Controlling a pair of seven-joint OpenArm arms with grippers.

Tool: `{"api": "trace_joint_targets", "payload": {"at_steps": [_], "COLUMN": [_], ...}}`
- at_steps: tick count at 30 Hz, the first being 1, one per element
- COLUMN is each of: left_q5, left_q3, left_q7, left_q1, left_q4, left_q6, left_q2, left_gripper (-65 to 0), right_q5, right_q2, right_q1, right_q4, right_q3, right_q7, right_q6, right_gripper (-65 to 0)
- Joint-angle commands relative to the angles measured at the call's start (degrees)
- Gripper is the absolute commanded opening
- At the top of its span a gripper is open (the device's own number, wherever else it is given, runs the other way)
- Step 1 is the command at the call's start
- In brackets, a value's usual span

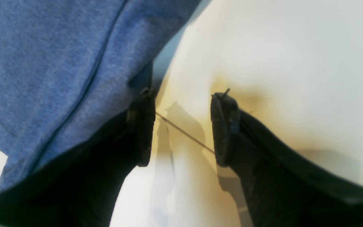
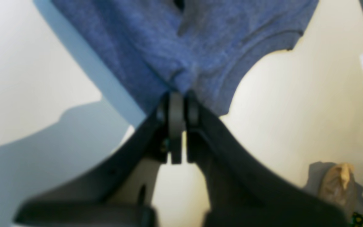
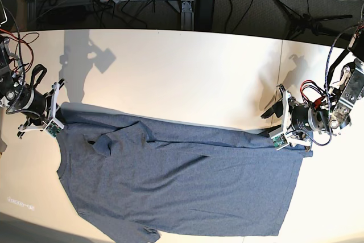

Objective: Fold the T-shirt properly
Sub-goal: 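Regrasp the folded shirt edge with both grippers, then drag the held shirt edge back toward the robot with both grippers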

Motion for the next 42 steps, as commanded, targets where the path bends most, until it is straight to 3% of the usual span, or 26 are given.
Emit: {"api": "trace_joint_targets", "payload": {"at_steps": [1,11,12,16,18,23,27,30,32,34,42], "left_q5": [-0.5,0.3,0.3,0.3,0.3,-3.8,-7.6,-9.0,-8.9,-8.6,-4.7], "left_q3": [-0.7,-0.7,-0.7,-1.4,-2.4,-7.6,-11.2,-11.9,-11.9,-11.9,-11.9], "left_q7": [-1.4,-1.4,-1.4,-1.4,-1.2,0.8,2.0,1.9,1.6,1.5,-3.0], "left_q1": [-1.4,-1.6,-1.6,-1.9,-1.9,-1.9,-1.9,-1.9,-1.9,-1.9,-2.5], "left_q4": [0.8,0.7,0.7,0.7,0.7,0.7,0.7,0.7,0.7,0.7,-6.3], "left_q6": [-0.6,-0.6,-0.6,-0.5,-0.5,-0.6,-1.3,-1.4,-1.5,-1.5,-1.5], "left_q2": [-0.9,-0.9,-0.9,-0.9,-1.0,-1.0,-1.0,-0.9,-0.5,0.2,4.0], "left_gripper": [-36.2,-36.2,-36.2,-36.2,-36.2,-36.2,-36.4,-46.7,-55.6,-63.9,-65.0], "right_q5": [-0.2,1.9,2.5,4.2,5.6,12.9,14.6,17.3,17.6,17.6,13.7], "right_q2": [0.9,-4.2,-4.5,-4.9,-4.9,-4.9,-5.2,-6.4,-7.3,-8.3,-9.6], "right_q1": [2.1,7.1,7.2,7.9,8.5,12.0,15.4,17.2,17.3,16.9,16.0], "right_q4": [-0.3,-8.4,-8.6,-8.8,-8.8,-8.1,-7.3,-7.3,-7.4,-7.5,-13.3], "right_q3": [0.8,0.7,0.7,0.7,0.7,0.8,0.8,0.8,0.8,0.8,0.8], "right_q7": [1.1,1.3,1.5,1.8,1.9,1.4,0.5,-2.2,-3.5,-4.7,-5.1], "right_q6": [0.5,0.5,0.5,0.5,0.5,0.7,0.7,1.1,1.1,1.1,0.9], "right_gripper": [-65.0,-65.0,-62.2,-33.7,-29.3,-29.4,-29.4,-30.5,-43.3,-65.0,-65.0]}}
